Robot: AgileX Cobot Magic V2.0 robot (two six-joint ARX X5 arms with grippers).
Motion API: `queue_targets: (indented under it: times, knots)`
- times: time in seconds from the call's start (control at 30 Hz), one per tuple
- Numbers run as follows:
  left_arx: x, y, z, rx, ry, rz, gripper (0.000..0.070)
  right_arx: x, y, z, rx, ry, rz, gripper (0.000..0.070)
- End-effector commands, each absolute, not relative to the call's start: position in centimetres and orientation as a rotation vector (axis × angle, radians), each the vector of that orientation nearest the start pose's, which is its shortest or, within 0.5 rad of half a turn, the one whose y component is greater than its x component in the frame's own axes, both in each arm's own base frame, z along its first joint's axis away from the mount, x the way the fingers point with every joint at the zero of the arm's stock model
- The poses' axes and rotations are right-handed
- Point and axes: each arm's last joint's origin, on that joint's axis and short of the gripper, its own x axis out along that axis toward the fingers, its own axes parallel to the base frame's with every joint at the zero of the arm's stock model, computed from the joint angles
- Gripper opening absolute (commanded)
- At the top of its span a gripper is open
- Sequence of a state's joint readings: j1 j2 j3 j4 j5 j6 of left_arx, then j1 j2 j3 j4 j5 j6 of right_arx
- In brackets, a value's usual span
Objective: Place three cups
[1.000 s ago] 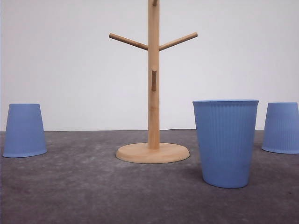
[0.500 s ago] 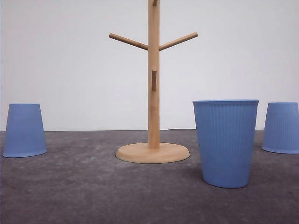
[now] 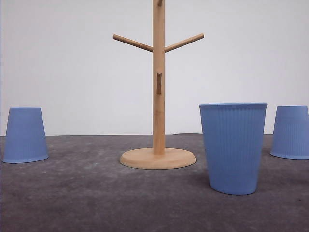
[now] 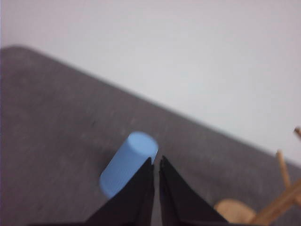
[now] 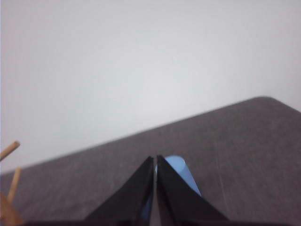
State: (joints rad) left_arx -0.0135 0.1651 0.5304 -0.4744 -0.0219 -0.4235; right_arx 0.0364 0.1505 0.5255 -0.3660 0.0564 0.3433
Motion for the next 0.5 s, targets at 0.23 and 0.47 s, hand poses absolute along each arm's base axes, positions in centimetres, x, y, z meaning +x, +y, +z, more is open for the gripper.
queue_targets:
  times: [0.23,0.47]
  knots:
    - [7.0,-0.5,31.7,-0.244,0.346,-0.098,0.0003,8.6,0.6,32.6,0.071,0.308,0.116,0.0009]
    - [9.5,-1.2,31.5,-0.261,0.506,-0.304,0.0003,11.8,1.6,31.7,0.005,0.441,0.372,0.0009]
